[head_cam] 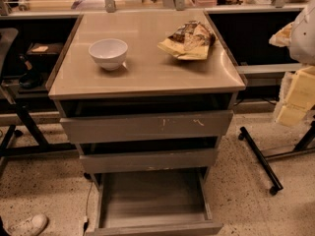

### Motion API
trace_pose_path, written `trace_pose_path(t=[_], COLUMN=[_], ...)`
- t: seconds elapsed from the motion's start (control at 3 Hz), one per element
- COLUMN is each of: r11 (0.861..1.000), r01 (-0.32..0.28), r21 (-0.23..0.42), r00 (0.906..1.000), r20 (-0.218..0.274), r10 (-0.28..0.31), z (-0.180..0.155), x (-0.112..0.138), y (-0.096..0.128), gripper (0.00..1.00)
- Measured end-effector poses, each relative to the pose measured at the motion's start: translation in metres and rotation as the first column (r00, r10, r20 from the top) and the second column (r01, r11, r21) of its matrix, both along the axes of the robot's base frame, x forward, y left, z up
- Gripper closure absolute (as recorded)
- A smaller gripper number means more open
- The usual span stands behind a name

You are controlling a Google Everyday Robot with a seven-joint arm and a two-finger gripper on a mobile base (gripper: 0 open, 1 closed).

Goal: Close bottom drawer

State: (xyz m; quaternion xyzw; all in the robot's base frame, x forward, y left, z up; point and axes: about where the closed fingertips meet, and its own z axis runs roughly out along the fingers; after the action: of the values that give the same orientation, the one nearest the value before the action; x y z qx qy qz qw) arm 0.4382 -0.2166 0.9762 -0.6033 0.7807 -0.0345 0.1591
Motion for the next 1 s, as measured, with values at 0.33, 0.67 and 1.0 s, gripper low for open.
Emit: trace_pose_path(t=[0.33,0.67,1.0], r11=[1.000,1.000,1.000], r01=[0.000,0.000,0.000], r21=[0.000,0.000,0.000], r00=[1.0000,1.0000,1.0000], r20=[0.000,0.000,0.000], r10=[0.000,0.000,0.000], z=[0.0000,0.0000,0.0000], x=[0.0000,0.0000,0.0000], y=[0.0000,0.0000,0.0000], gripper=[0.23,0.47,0.71])
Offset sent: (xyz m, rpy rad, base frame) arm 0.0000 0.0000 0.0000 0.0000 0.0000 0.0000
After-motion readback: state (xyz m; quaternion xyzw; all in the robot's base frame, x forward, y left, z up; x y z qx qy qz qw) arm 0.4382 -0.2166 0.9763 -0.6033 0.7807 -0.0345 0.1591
